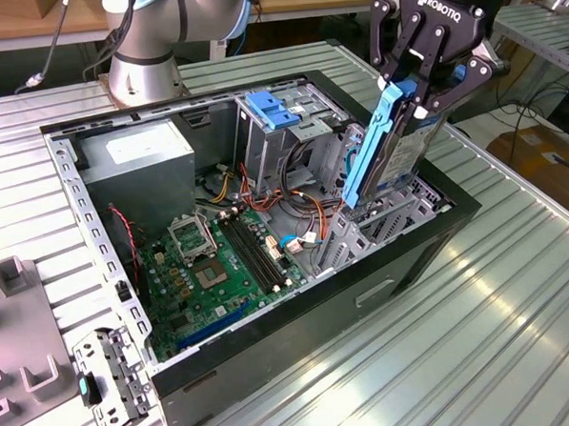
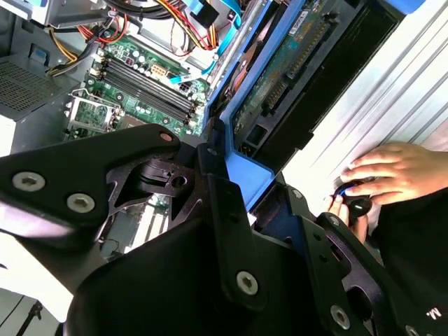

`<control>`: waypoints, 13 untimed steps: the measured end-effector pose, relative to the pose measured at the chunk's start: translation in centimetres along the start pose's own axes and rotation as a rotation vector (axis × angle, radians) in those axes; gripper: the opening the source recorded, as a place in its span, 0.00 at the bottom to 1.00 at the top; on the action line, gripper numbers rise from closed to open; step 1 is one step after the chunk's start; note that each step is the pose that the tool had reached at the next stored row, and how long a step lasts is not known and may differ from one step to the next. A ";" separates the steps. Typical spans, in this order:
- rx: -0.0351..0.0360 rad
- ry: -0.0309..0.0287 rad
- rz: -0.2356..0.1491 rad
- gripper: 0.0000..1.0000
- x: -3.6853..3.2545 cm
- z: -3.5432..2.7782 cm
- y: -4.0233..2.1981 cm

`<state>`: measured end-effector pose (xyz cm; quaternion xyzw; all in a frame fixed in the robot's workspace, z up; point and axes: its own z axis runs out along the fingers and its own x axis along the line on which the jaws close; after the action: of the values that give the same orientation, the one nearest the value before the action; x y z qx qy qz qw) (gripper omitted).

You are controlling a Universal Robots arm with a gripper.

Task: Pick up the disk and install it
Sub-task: 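Insert the disk into the insertion slot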

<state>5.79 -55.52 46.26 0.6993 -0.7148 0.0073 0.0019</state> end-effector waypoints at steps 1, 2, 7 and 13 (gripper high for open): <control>0.0001 -0.0002 0.000 0.37 0.03 0.11 0.00; 0.0000 -0.0001 0.000 0.37 0.07 0.19 0.00; 0.0000 0.0001 0.001 0.37 0.35 0.85 -0.01; 0.0000 0.0001 0.003 0.37 0.56 1.58 -0.05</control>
<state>5.84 -56.10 44.69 0.6982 -0.7158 0.0073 0.0019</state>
